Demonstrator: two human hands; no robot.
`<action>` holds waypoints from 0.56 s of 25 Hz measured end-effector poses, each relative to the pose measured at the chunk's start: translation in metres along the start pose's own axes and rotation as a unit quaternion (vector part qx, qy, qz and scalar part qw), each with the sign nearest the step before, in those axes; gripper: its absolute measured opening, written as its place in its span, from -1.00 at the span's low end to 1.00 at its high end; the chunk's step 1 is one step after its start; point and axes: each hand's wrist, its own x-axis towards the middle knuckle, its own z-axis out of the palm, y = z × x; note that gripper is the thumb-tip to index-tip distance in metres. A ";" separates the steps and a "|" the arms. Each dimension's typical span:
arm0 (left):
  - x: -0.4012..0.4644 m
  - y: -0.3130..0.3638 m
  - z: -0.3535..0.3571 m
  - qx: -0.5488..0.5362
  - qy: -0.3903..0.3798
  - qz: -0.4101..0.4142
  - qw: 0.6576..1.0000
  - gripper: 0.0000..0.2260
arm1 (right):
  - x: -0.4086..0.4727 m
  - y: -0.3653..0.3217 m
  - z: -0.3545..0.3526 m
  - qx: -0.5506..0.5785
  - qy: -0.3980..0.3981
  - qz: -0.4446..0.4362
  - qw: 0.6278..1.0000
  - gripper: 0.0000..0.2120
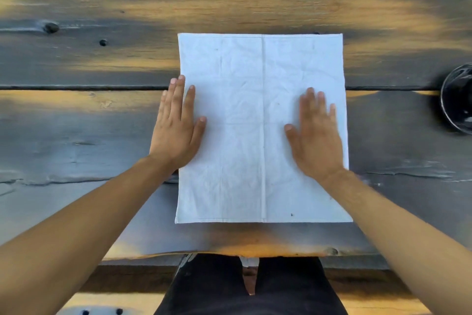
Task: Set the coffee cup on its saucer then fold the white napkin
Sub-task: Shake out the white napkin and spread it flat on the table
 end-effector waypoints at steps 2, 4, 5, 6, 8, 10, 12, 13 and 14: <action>-0.043 0.009 0.003 0.013 0.010 0.068 0.998 -0.44 | -0.026 -0.054 0.009 0.031 -0.002 -0.056 0.998 -0.35; -0.086 0.013 0.012 0.040 -0.011 0.088 0.995 -0.45 | -0.054 -0.110 0.027 0.063 -0.028 -0.123 0.990 -0.39; -0.098 0.012 0.017 0.053 -0.022 0.078 0.995 -0.44 | -0.063 -0.132 0.037 0.068 -0.035 -0.142 0.987 -0.40; -0.105 0.011 0.020 0.068 -0.034 0.064 0.995 -0.44 | -0.070 -0.148 0.046 0.064 -0.037 -0.149 0.986 -0.40; -0.107 0.010 0.025 0.094 -0.055 0.041 0.993 -0.43 | -0.074 -0.160 0.058 0.049 -0.035 -0.141 0.988 -0.41; -0.106 0.011 0.025 0.110 -0.069 0.039 0.991 -0.42 | -0.075 -0.148 0.058 0.034 -0.033 -0.132 0.990 -0.40; -0.106 0.012 0.026 0.120 -0.079 0.031 0.989 -0.40 | -0.079 -0.116 0.052 0.008 -0.029 -0.130 0.991 -0.37; -0.106 0.012 0.026 0.125 -0.083 0.030 0.988 -0.39 | -0.081 -0.092 0.048 -0.004 -0.024 -0.120 0.993 -0.35; -0.106 0.013 0.026 0.129 -0.087 0.028 0.987 -0.38 | -0.084 -0.064 0.044 -0.017 -0.022 -0.100 0.995 -0.33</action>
